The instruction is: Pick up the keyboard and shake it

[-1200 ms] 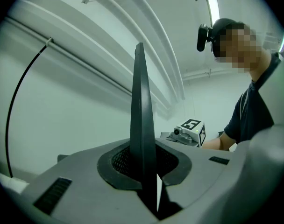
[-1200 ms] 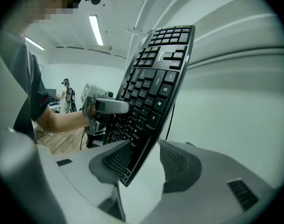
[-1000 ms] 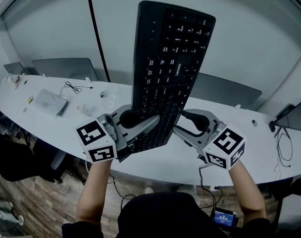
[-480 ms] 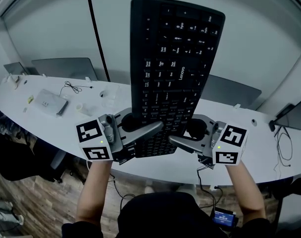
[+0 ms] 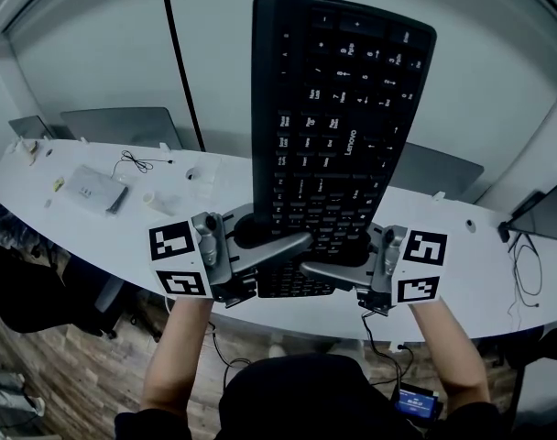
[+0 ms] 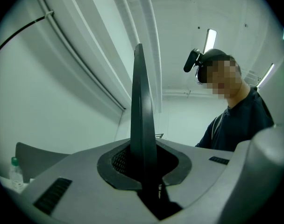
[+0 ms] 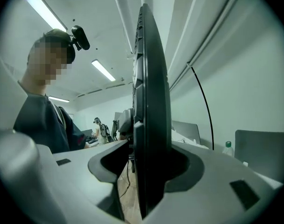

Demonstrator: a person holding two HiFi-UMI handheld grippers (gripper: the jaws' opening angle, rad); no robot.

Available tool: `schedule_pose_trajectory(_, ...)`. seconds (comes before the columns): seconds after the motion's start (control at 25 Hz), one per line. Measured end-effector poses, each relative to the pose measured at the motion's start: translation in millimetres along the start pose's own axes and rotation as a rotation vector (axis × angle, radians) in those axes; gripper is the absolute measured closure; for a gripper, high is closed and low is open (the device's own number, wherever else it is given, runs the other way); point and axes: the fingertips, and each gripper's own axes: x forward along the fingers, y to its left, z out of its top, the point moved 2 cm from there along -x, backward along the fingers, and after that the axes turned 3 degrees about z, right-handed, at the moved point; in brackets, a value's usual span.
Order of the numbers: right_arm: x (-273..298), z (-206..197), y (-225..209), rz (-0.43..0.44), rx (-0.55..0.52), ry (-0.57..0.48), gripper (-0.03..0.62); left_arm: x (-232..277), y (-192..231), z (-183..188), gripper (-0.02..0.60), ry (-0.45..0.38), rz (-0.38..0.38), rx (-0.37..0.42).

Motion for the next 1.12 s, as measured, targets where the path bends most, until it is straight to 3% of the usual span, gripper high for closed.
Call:
schedule_pose_trajectory(0.36, 9.4, -0.4, 8.3, 0.066, 0.024, -0.026, 0.386, 0.4, -3.8, -0.4, 0.502, -0.007, -0.055, -0.026)
schedule_pose_trajectory(0.4, 9.5, 0.0, 7.9, 0.067, 0.024, -0.033, 0.392, 0.2, -3.2, -0.3, 0.502, -0.005, -0.059, -0.028)
schedule_pose_trajectory(0.48, 9.1, 0.2, 6.8, 0.061, 0.018, -0.044, 0.464, 0.1, -2.3, -0.2, 0.502, -0.003, -0.065, -0.031)
schedule_pose_trajectory(0.56, 8.2, -0.1, 7.8, 0.065, 0.016, -0.051, 0.478, 0.5, -2.2, -0.8, 0.502, -0.005, -0.070, -0.040)
schedule_pose_trajectory(1.12, 11.1, -0.3, 9.4, 0.059, -0.017, -0.033, 0.508, -1.2, -3.4, -0.6, 0.499, 0.008, -0.090, -0.012)
